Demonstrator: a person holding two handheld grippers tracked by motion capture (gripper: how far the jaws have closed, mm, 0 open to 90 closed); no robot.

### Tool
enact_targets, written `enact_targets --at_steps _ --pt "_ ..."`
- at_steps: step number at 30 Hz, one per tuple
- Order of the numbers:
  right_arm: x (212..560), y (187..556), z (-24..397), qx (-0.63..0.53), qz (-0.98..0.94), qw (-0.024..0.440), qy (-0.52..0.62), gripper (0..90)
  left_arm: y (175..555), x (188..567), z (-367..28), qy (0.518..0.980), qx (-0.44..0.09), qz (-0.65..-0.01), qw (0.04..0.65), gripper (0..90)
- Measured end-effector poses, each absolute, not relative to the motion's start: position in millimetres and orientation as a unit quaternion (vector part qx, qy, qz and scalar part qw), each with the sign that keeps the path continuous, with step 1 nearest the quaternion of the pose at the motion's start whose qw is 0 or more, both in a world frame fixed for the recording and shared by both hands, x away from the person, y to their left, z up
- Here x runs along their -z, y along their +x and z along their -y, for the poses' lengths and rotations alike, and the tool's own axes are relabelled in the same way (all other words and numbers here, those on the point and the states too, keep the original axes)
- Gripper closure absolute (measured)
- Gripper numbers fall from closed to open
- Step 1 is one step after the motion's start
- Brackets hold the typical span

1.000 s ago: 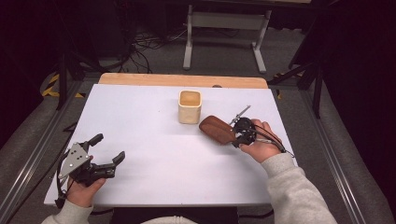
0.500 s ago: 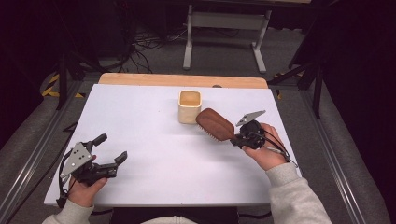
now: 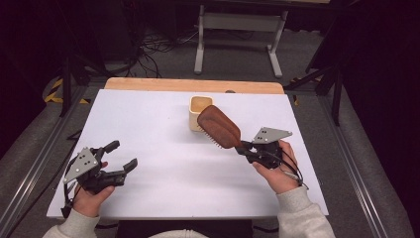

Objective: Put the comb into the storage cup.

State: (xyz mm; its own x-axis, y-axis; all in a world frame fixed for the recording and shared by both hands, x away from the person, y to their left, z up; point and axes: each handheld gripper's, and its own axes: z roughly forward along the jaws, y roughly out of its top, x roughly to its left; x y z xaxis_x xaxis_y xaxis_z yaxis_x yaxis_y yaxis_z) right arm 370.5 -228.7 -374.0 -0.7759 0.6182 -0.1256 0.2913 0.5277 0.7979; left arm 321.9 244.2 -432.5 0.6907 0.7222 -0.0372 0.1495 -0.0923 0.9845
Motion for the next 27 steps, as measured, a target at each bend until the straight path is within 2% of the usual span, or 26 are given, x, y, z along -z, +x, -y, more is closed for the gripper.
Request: enact_targets --at_steps 14,27 --pt "379 355 210 -0.498 -0.805 0.237 0.219 72.8 327 420 -235 0.715 -0.218 -0.302 0.591 16.4" --pt "386 346 195 -0.514 -0.792 0.265 0.197 72.8 332 405 -207 0.732 -0.206 -0.270 0.590 14.0"
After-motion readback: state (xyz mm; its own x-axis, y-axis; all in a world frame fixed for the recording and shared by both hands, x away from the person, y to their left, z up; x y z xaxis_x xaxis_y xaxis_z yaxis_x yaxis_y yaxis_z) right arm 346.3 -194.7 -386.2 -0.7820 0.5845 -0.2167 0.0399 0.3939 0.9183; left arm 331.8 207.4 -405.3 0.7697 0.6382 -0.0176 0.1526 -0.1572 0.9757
